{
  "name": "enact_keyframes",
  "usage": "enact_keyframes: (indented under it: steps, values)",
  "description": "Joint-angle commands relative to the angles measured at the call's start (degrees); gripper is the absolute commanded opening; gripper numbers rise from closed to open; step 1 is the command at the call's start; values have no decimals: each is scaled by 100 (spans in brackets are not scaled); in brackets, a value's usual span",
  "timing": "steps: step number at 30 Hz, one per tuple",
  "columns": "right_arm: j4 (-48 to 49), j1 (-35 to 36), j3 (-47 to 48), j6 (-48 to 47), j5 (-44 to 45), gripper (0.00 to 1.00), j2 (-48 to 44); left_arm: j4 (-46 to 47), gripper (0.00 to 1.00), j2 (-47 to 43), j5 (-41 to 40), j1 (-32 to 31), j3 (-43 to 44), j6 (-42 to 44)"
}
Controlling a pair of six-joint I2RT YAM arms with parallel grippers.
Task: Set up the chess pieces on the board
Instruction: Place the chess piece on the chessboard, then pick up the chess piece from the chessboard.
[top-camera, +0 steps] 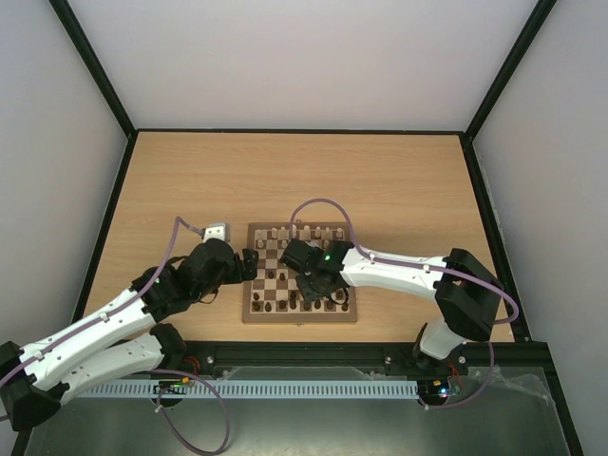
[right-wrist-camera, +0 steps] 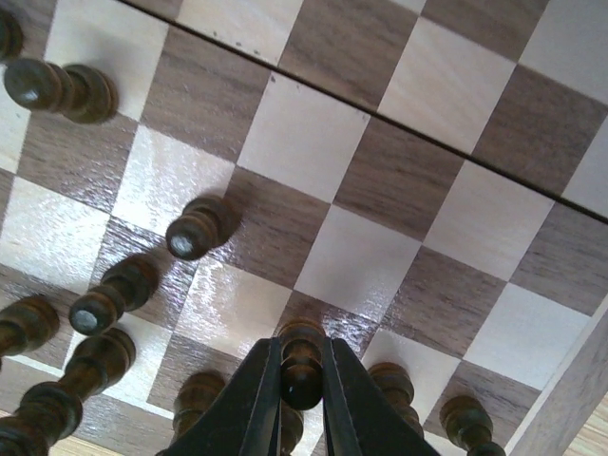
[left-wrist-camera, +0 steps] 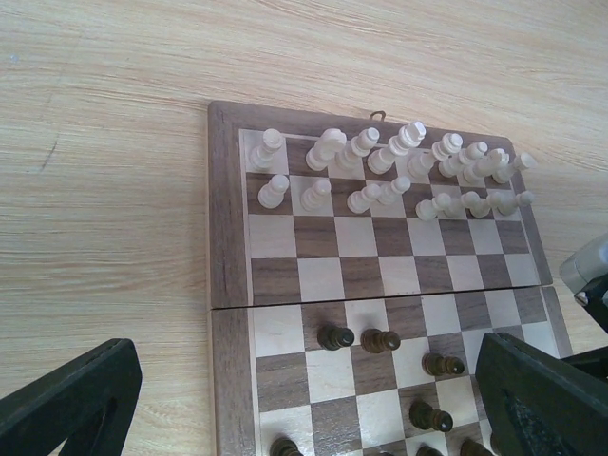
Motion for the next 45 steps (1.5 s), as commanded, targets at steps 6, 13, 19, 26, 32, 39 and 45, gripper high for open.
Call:
enact_keyframes:
  steps: [6,13,19,26,32,39,45]
  values:
    - [-300,83,-194,212,-10,12,-51,20,99,52,-26,30,-29,12]
    - [-281,83,-199,193,-16,14,73,24,99,56,-26,30,-22,36]
    - [-388,82,-97,191,21,21,45,30,99,54,-26,29,-25,46]
    - [-452,87,262,103,147,32,-35,19,100,51,-67,30,-41,38]
    - [-295,82,539,-156,112,32,279,-23,99,60,-141,30,-70,-42]
    - [-107,82,729,-309,24,31,670,-41,100,6,-202,28,-98,-153]
    - [-36,74,832,-373,122,31,845,-81,100,-54,-205,29,-119,-164]
